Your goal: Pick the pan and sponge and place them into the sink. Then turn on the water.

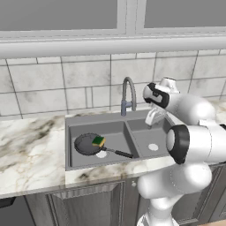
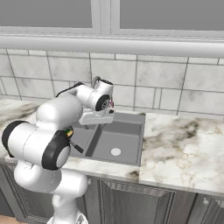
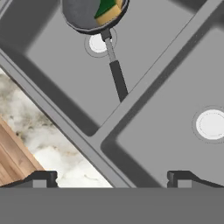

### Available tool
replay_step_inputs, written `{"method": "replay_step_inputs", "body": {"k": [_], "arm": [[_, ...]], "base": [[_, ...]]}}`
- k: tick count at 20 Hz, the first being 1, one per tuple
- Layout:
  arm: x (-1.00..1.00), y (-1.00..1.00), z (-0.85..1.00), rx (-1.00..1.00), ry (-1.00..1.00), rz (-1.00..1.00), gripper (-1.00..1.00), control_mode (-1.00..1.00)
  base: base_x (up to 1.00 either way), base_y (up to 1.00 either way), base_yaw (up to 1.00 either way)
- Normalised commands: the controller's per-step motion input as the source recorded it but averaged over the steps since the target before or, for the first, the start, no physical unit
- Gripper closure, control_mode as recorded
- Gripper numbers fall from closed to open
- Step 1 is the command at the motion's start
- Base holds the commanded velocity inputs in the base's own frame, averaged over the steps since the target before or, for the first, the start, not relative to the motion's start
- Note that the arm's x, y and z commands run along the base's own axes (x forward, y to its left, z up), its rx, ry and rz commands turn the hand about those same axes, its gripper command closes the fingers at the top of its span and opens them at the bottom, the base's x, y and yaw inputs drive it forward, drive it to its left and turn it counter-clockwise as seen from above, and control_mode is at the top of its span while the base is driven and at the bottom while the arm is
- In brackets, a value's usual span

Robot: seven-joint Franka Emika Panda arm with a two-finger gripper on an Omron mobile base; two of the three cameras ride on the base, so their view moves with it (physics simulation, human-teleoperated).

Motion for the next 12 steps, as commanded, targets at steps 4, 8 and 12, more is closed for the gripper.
{"method": "replay_step_inputs", "body": {"k": [4, 8, 12], "arm": [[0.20, -0.30, 0.13, 0.00, -0.04, -0.01, -1.00, -1.00], [0.23, -0.27, 0.13, 0.00, -0.06, 0.00, -1.00, -1.00], [0.29, -0.16, 0.06, 0.00, -0.07, -0.01, -1.00, -1.00]], "base": [[0.00, 0.00, 0.00], [0.00, 0.00, 0.00], [0.00, 0.00, 0.00]]}}
